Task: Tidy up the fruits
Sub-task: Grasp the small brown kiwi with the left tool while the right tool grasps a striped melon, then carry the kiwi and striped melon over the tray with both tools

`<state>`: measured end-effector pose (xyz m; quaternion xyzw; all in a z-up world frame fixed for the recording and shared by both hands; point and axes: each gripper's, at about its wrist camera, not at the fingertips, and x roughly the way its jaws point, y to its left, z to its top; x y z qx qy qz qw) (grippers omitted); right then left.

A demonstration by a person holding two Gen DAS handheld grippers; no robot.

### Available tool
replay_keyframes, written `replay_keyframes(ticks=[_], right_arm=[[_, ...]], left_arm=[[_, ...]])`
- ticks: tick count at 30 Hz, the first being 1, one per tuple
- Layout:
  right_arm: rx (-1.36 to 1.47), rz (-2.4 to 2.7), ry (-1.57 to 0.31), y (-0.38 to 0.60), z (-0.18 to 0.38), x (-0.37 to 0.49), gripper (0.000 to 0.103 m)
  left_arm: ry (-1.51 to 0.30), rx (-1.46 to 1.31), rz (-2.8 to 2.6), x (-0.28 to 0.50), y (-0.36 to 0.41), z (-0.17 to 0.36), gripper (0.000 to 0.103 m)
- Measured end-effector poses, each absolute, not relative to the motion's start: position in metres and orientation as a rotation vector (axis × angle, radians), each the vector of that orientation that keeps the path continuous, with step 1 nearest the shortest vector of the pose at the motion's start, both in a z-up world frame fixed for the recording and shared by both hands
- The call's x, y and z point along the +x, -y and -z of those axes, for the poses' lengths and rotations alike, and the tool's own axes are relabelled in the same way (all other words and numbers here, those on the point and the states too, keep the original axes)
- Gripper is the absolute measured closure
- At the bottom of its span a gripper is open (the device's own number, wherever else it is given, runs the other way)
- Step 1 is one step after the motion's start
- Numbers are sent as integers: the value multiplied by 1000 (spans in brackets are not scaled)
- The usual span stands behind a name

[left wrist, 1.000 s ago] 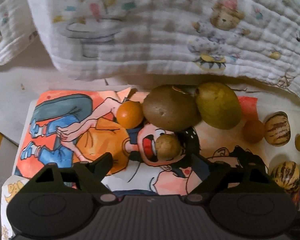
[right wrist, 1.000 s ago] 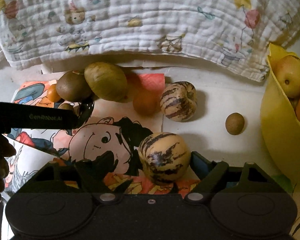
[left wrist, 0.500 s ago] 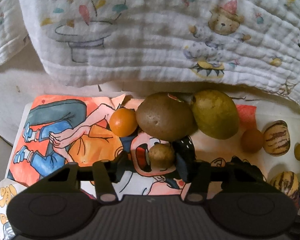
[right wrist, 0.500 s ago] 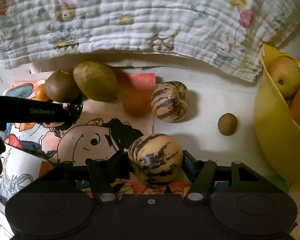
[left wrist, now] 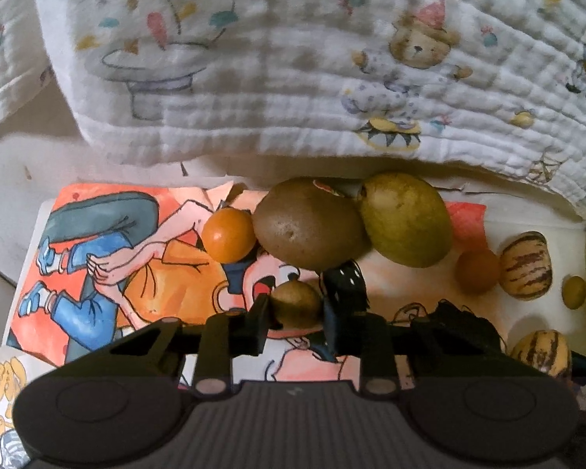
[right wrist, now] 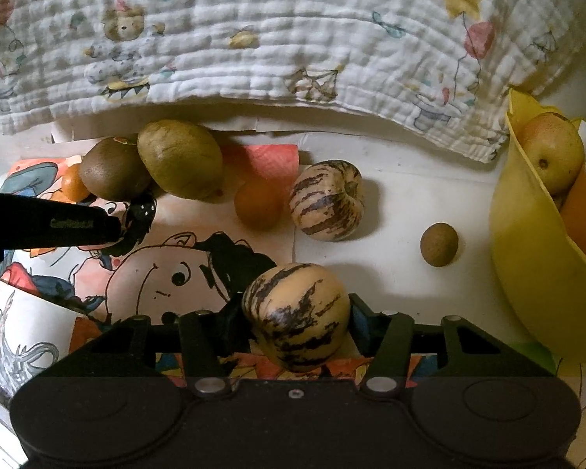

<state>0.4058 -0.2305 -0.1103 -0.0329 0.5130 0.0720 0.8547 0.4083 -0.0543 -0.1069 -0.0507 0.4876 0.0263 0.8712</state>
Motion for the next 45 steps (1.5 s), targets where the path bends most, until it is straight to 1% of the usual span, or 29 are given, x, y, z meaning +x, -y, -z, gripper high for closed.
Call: replay_keyframes(ticks=[6, 16, 29, 38, 45], right_arm=[[-78, -186, -1060, 226, 97, 393, 47], [-63, -208, -1055, 213, 71, 358, 47], [-78, -249, -1065, 197, 41, 288, 47], [-100, -291, -1103, 176, 37, 245, 47], [-138, -317, -1126, 163, 39, 223, 47]], left_arm=[[-1045, -121, -32, 394, 51, 101, 72], [-1016, -145, -30, 354, 36, 73, 72], [-1017, -143, -29, 270, -1, 54, 72], [-1051, -141, -12, 215, -13, 55, 72], [-1075, -147, 28, 191, -20, 58, 72]])
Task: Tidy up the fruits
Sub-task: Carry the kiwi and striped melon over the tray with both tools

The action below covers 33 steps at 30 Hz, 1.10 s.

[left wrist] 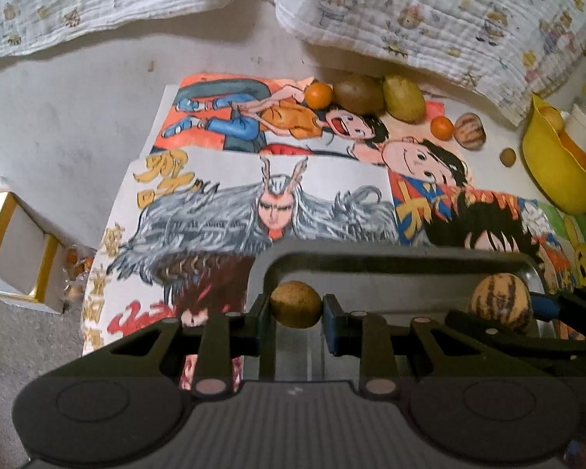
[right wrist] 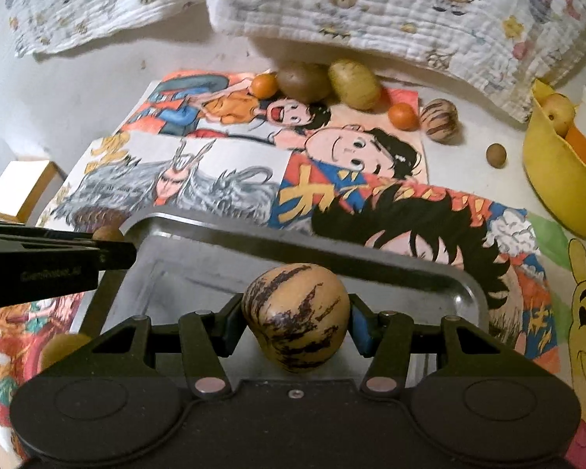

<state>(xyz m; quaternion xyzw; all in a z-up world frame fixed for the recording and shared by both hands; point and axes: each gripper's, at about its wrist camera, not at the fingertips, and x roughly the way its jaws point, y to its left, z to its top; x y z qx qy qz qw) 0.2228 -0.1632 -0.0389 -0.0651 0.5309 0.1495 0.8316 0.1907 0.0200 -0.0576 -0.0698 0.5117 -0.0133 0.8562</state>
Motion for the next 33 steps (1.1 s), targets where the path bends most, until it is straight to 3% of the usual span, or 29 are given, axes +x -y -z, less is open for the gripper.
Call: replay_keyframes(ticks=[33], right_arm=[[-157, -348, -1198, 172, 58, 223, 47]], left_arm=[[-1204, -62, 81, 189, -6, 74, 72]])
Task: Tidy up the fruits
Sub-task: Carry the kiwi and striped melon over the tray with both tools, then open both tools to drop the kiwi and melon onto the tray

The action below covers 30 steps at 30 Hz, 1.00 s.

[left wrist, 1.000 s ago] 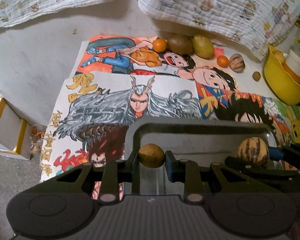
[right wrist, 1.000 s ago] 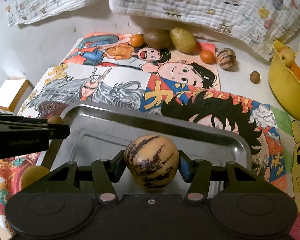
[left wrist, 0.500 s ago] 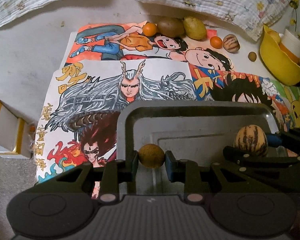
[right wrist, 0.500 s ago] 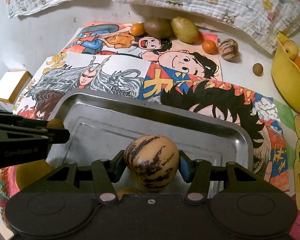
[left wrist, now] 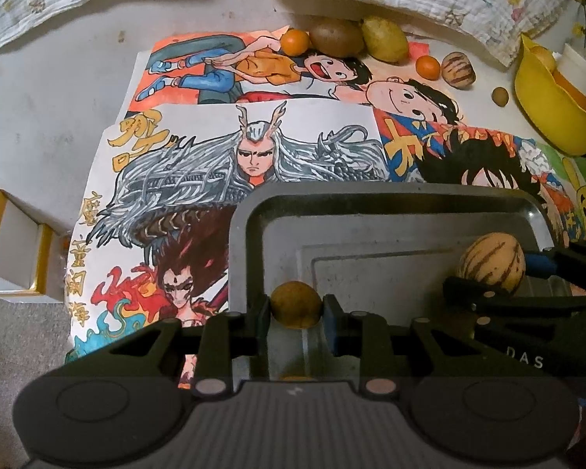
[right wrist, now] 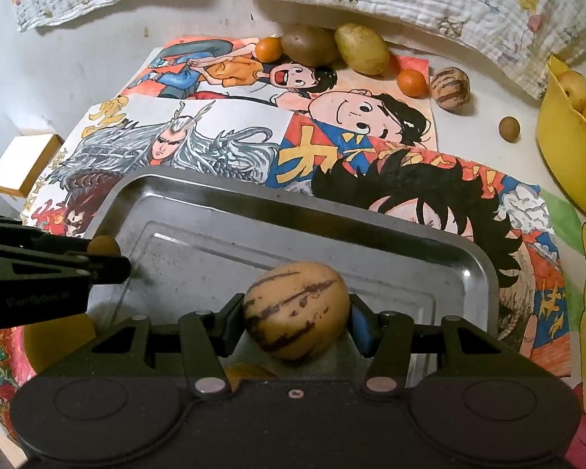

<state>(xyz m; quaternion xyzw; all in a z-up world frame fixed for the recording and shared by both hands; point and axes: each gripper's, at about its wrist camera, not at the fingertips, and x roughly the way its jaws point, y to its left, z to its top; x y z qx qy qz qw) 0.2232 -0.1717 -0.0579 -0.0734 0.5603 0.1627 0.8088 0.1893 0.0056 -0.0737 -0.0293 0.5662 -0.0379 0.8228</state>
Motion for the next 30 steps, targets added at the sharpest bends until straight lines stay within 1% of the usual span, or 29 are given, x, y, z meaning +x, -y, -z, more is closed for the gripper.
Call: replay_keyframes(ticks=[8, 12, 17, 19, 21, 22, 23, 24, 25, 27, 28, 30], right_arm=[[-140, -355, -1184, 175, 54, 222, 46], [-135, -366, -1172, 175, 46, 222, 42], [-128, -368, -1145, 179, 32, 216, 36], [-129, -367, -1132, 181, 26, 211, 31], [-128, -366, -1122, 184, 20, 206, 29], [-127, -364, -1118, 185, 16, 203, 28], [-125, -363, -1115, 187, 14, 200, 26], [-121, -361, -1111, 188, 10, 196, 23], [-116, -360, -1107, 190, 8, 192, 20], [-109, -357, -1103, 191, 2, 185, 19], [-108, -356, -1101, 192, 0, 180, 18], [-105, -354, -1094, 193, -4, 170, 14]], left_arm=[[-1211, -53, 71, 189, -3, 75, 71], [-1203, -65, 62, 187, -4, 71, 65], [-1183, -75, 50, 180, -6, 58, 52], [-1168, -78, 43, 175, -8, 51, 47], [-1154, -82, 38, 170, -10, 44, 38], [-1149, -86, 34, 167, -11, 41, 36], [-1143, -90, 29, 163, -13, 38, 31], [-1137, -94, 25, 159, -15, 35, 27], [-1131, -98, 19, 154, -17, 31, 24], [-1120, -103, 11, 146, -21, 26, 18], [-1115, -103, 9, 140, -23, 24, 17], [-1108, -108, 8, 130, -27, 20, 11]])
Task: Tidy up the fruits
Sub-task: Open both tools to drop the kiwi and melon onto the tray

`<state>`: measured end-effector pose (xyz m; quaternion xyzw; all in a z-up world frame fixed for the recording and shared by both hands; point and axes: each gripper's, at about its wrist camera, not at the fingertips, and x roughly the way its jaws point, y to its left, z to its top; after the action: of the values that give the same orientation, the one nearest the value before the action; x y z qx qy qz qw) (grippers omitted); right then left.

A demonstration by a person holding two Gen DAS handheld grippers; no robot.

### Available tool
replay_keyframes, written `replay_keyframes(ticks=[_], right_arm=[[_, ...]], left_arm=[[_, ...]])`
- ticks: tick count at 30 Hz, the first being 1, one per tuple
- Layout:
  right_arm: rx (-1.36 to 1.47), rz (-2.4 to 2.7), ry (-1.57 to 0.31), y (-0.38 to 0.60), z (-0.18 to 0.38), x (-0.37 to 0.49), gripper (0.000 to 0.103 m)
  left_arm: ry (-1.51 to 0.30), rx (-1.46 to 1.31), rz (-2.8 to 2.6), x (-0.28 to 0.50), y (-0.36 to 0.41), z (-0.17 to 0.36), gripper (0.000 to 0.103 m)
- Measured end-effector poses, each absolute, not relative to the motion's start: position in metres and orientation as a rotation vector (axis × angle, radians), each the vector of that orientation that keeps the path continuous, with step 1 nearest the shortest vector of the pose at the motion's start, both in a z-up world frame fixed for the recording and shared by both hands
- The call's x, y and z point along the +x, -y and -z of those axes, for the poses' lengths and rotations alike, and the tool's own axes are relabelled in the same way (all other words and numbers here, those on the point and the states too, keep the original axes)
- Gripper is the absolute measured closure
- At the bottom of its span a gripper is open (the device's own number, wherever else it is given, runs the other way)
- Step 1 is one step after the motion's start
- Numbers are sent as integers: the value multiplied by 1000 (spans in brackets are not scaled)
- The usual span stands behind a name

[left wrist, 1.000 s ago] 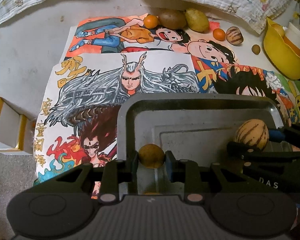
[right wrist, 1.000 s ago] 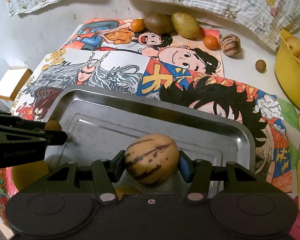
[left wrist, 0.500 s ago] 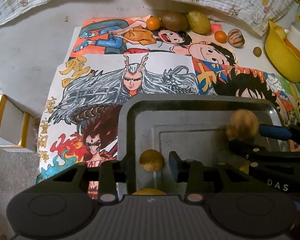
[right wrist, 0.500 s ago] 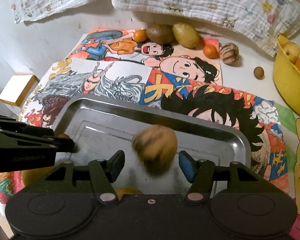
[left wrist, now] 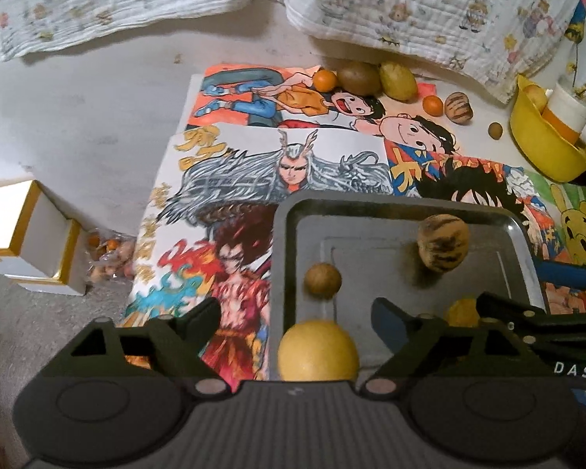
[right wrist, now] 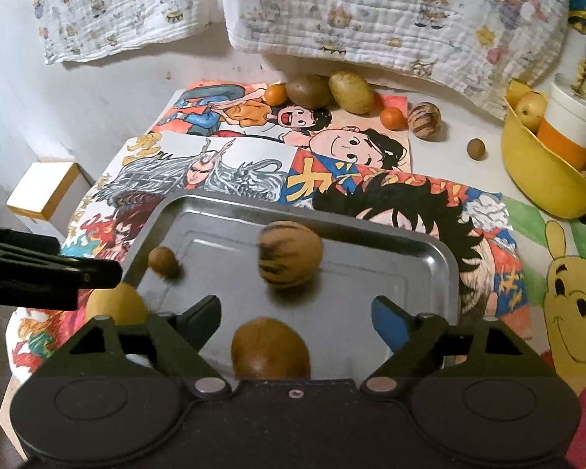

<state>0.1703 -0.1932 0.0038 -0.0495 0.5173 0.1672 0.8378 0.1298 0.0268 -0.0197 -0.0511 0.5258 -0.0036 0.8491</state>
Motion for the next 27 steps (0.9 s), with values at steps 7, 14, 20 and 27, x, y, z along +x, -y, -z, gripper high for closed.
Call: replay_keyframes(ticks=[7, 14, 20, 27], right_arm=[[-90, -357, -1094, 193, -13, 136, 8], [-91, -343, -1120, 191, -17, 105, 2], [-109, -300, -1136, 194, -15, 87, 1], [-179, -225, -1142, 203, -10, 70, 1]], left_arm=[[-1105, -134, 23, 93, -38, 13, 4], [-1115, -94, 60, 61, -35, 12, 1], [-1100, -27, 89, 39, -29, 15, 1], [-1103, 31, 126, 27, -27, 19, 1]])
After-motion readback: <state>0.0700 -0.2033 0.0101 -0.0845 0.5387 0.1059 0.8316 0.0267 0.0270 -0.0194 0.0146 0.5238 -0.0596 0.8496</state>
